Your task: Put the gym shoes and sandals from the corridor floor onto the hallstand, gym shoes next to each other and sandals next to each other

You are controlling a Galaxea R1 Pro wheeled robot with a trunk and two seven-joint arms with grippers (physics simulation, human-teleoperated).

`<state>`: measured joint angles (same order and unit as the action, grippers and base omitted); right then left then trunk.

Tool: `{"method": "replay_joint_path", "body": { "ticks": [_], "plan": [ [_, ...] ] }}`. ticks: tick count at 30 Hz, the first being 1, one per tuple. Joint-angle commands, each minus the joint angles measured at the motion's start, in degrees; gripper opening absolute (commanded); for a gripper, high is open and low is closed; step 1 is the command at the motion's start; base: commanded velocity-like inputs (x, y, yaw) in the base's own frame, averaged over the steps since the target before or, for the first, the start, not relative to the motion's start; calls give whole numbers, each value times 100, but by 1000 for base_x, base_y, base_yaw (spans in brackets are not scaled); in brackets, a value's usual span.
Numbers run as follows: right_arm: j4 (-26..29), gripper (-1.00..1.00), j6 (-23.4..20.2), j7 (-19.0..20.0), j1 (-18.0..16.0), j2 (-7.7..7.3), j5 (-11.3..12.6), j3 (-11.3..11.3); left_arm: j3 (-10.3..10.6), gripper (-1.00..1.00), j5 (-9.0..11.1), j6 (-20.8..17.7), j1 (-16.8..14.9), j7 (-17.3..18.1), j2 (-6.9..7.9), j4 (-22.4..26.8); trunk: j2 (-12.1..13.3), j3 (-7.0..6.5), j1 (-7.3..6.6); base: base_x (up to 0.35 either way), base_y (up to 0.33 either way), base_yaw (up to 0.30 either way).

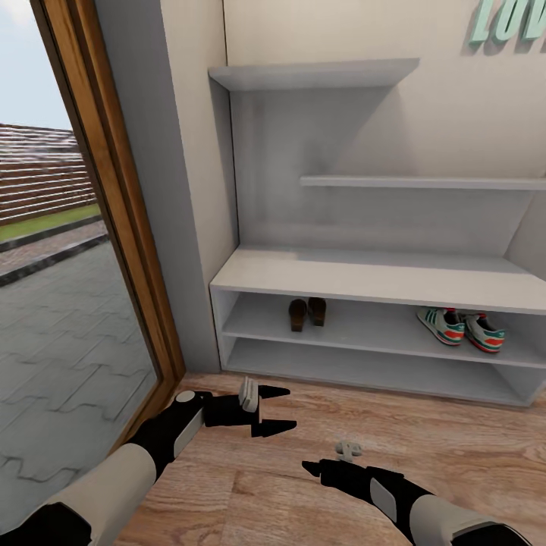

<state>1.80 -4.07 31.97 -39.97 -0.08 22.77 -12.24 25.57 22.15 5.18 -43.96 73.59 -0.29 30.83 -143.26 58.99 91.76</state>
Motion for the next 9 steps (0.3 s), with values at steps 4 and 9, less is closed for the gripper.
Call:
{"method": "replay_joint_path", "body": {
  "ticks": [4, 9],
  "plan": [
    [5, 100, -41, 11, -2, -1, 61, -33, 40, 100, 44, 54, -7, -3, -9, -12, -2, 5, -1, 0, 0, 0],
    [5, 100, -41, 11, -2, -2, 61, -33, 44, 100, 51, 54, -7, -3, -21, -15, -2, 5, -1, 0, 0, 0]
  ]
}}
